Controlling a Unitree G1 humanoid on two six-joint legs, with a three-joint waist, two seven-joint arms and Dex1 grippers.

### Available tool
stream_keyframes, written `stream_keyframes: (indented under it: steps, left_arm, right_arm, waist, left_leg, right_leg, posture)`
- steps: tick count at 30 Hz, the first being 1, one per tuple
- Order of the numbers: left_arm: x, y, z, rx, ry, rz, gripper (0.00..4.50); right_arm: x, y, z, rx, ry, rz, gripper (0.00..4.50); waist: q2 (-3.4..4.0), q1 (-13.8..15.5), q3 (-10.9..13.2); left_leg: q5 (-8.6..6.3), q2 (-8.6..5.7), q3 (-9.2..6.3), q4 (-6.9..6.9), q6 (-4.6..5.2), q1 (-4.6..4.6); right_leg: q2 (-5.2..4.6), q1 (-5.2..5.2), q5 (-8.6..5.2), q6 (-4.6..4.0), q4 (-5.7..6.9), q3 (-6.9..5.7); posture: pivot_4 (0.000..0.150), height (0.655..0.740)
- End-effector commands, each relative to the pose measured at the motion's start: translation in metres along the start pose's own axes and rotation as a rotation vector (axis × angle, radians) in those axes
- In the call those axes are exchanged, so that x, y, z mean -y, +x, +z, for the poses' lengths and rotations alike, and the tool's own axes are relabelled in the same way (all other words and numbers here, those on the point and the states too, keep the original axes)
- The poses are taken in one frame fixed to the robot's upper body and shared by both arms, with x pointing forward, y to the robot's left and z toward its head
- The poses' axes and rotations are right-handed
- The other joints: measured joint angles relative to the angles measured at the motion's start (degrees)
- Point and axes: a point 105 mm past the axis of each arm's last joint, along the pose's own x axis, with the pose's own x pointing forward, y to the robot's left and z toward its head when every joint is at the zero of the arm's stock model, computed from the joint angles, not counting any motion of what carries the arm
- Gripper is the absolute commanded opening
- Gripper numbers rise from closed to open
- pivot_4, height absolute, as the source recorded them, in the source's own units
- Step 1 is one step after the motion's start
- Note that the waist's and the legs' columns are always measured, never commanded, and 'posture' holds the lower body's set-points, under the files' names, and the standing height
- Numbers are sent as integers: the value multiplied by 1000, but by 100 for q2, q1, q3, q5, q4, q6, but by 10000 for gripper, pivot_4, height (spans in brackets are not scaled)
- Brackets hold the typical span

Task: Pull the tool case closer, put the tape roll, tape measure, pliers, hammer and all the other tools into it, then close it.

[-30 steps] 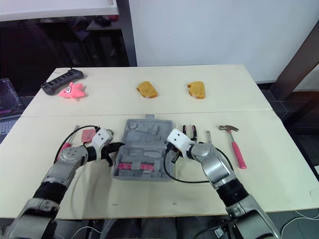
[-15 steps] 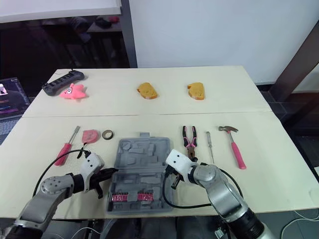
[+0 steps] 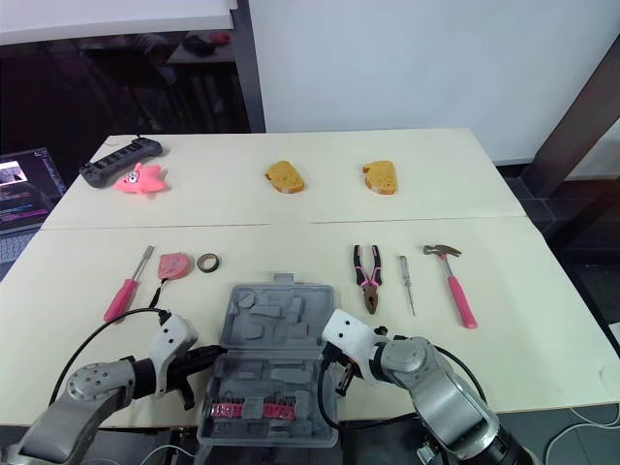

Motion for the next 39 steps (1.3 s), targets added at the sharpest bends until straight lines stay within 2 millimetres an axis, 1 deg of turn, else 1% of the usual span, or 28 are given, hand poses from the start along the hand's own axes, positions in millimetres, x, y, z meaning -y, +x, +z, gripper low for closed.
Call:
stream_keyframes:
  steps: [1, 12, 18, 22, 26, 30, 31, 32, 34, 36, 39]
  left_arm:
    - [7, -4, -19, -67, -47, -29, 166]
    - [3, -1, -17, -66, -44, -21, 166]
    - [0, 1, -19, -70, -53, 1, 166]
    - [-8, -5, -22, -78, -63, 27, 166]
    - [-19, -15, -25, -86, -73, 63, 166]
    - [-34, -34, -27, -90, -75, 112, 166]
    - [-38, -40, -26, -84, -75, 124, 166]
    - [-42, -49, -25, -69, -76, 134, 166]
    - [-55, -74, -19, -18, -69, 173, 166]
    - [-69, -105, -22, -11, -70, 225, 166]
    - [-89, -146, -33, -56, -70, 324, 166]
  right_arm:
    - [-15, 3, -5, -24, 19, 68, 452]
    - [-13, 3, -4, -34, 18, 67, 452]
    - [-10, 4, -9, -47, 20, 52, 452]
    - [0, 0, -16, -65, 28, 23, 452]
    - [15, -11, -26, -79, 46, -21, 452]
    - [36, -29, -31, -36, 76, -76, 452]
    - [40, -34, -29, -9, 72, -82, 452]
    - [45, -42, -26, 37, 77, -92, 452]
    - [63, -67, -17, 179, 62, -154, 452]
    - [85, -96, -25, 248, 68, -260, 452]
    - [99, -129, -56, 223, 62, -326, 452]
  waist:
    - [0, 4, 0]
    - [0, 6, 0]
    - [0, 11, 0]
    - [1, 11, -1]
    - [1, 16, 0]
    - [-2, 11, 1]
    - [-2, 5, 2]
    - [-3, 4, 4]
    - [-14, -3, 18]
    - [-32, 0, 38]
    - [-42, 42, 49]
  left_leg:
    - [0, 0, 0, 0, 0, 0]
    - [0, 0, 0, 0, 0, -1]
    - [0, 0, 0, 1, 0, 0]
    - [0, 0, 0, 2, 0, 0]
    - [0, 0, 0, 1, 0, -2]
    - [0, 0, 0, 2, 0, -5]
    - [0, 0, 0, 2, 0, -6]
    - [0, 0, 2, 1, 0, -9]
    - [0, 1, 3, 1, 0, -19]
    - [0, 3, 6, -1, 0, -32]
    - [0, 3, 11, 0, 0, -34]
  right_leg:
    - [0, 0, 0, 0, 0, 0]
    - [0, -1, -1, -2, 0, 0]
    - [0, -1, -1, -3, -1, 0]
    - [0, 0, -1, -3, -2, 0]
    - [-1, 0, -1, -3, -5, 0]
    - [-1, -3, -2, -4, -5, 0]
    - [-1, -5, -2, -4, -5, 0]
    - [-1, -9, -2, -4, -5, 0]
    - [-1, -20, -2, -4, -4, 0]
    - [0, -36, -2, -4, -2, 0]
    - [-3, -33, -3, -5, -7, 0]
  posture:
    - [1500, 7400]
    - [1500, 7400]
    - [1500, 7400]
    - [1500, 7400]
    - [1500, 7400]
    - [1500, 7400]
    - [1500, 7400]
    - [1500, 7400]
    - [1500, 7400]
    - [1500, 7400]
    - [1500, 7400]
